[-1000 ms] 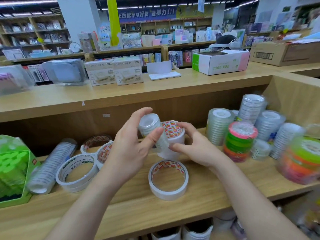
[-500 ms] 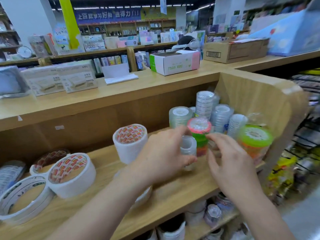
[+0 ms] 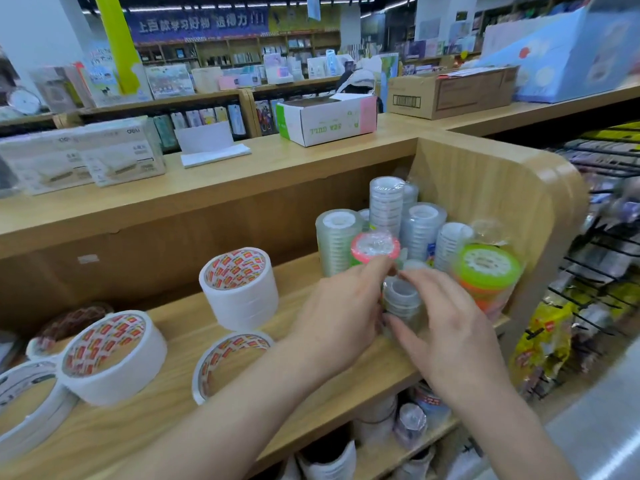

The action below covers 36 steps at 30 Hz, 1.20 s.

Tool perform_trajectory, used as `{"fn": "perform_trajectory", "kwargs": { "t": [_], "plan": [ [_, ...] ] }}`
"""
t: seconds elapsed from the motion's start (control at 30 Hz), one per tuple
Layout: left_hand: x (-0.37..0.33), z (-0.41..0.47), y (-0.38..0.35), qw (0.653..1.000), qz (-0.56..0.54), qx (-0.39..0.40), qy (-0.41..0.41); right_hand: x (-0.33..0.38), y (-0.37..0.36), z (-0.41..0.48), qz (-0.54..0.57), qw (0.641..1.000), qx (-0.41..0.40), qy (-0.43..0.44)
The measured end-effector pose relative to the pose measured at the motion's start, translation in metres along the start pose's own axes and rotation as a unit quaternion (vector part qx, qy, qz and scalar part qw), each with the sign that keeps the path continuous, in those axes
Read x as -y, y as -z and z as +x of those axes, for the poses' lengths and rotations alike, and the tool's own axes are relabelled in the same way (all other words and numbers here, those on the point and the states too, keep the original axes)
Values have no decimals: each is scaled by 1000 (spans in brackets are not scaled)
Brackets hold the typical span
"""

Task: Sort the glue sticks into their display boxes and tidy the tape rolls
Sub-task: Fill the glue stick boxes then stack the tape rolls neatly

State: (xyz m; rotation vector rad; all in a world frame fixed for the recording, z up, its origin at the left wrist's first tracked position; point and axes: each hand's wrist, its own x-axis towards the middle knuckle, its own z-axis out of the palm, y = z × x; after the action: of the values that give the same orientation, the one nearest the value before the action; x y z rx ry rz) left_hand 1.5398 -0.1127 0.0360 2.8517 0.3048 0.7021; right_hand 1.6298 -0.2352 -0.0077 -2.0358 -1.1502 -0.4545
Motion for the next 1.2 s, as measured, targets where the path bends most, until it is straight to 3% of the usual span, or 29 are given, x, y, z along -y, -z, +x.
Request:
{"fn": "perform_trajectory", "kwargs": {
  "t": [0.13,0.27,0.47,0.67,0.77,0.9,1.0,1.1,1.2],
  "plan": [
    [15,12,3,987,124,-99,-35,-4,-5,-5,-88,993,-82,17],
    [21,23,-9,979,195,-54,-31,-9,-4,-5,-117,987,-109,22],
    [23,30,-9,959,272,-53,-57,-27,-3,2,-112,988,-94,56],
    [22,31,-15,959,276,-42,-37,-27,-1,0,-98,989,-82,78],
    [18,29,-12,969,245,-23,-9,-21,1,-1,-51,984,-123,121],
    [20,9,7,985,150,-85,28,0,-3,4,43,976,-137,165],
    [27,-27,33,982,104,-144,70,19,-12,11,150,974,-67,156],
    [39,-70,61,967,98,-170,165,42,-22,17,273,952,88,110],
    [65,-114,81,948,142,-159,236,68,-40,13,240,927,257,133]
  ]
}}
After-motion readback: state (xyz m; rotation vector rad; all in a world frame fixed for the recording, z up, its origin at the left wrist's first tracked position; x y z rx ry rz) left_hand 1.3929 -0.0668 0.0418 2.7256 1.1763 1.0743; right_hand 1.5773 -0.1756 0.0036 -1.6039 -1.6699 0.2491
